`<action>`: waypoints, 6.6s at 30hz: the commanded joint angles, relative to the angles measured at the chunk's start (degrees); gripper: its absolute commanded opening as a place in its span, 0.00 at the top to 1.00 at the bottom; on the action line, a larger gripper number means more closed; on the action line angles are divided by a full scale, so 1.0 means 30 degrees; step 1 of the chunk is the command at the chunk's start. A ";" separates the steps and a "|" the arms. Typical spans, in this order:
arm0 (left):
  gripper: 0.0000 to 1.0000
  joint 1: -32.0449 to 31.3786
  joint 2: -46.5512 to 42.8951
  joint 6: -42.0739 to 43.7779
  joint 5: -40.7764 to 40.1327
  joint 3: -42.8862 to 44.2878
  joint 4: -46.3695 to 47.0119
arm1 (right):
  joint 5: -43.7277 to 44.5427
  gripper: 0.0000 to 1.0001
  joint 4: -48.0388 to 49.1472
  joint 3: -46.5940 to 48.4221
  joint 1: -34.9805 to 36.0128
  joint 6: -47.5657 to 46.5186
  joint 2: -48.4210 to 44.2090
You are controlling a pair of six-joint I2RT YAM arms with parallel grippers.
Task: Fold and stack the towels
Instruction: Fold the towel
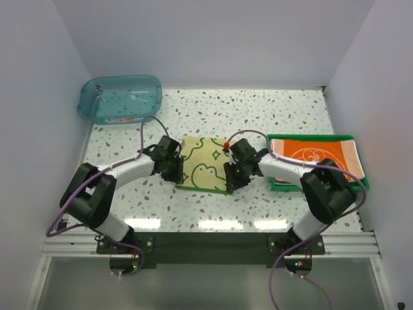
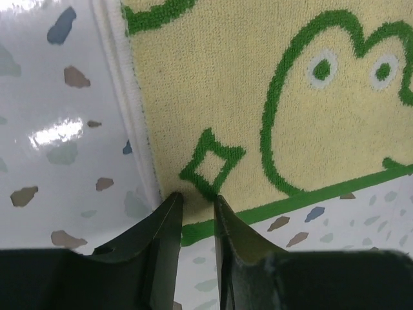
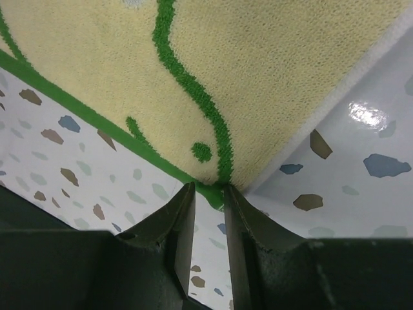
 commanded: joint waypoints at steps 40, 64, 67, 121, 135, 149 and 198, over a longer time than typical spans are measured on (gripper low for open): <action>0.64 0.3014 0.7451 0.3400 -0.1376 0.8818 0.1714 | 0.0193 0.76 0.1117 1.1182 -0.5132 -0.2823 0.8591; 0.27 0.4976 0.7391 1.6111 0.3018 1.2129 -0.0804 | -0.4081 0.53 -0.7379 2.1490 -0.5220 -1.3605 1.2717; 0.27 0.5152 0.8005 1.6699 0.3340 1.2683 -0.1767 | -0.4609 0.54 -0.7732 2.2371 -0.5191 -1.3810 1.3596; 0.74 0.6354 1.2370 1.7229 0.4133 1.3622 -0.4087 | -0.3001 1.00 -0.8524 2.2492 -0.4810 -1.4221 1.4861; 1.00 0.6354 1.0354 1.5447 0.4603 1.3683 -0.2746 | 0.0250 1.00 -0.6006 2.0912 -0.4810 -1.3255 1.1874; 1.00 0.3720 0.4288 0.9998 0.1240 0.8937 0.0338 | 0.0896 1.00 -0.4657 1.5757 -0.3874 -1.2141 0.6546; 0.98 0.2047 -0.3008 0.3078 0.3166 -0.1320 0.0220 | 0.0544 1.00 -0.1902 0.3625 -0.2613 -0.5022 0.0212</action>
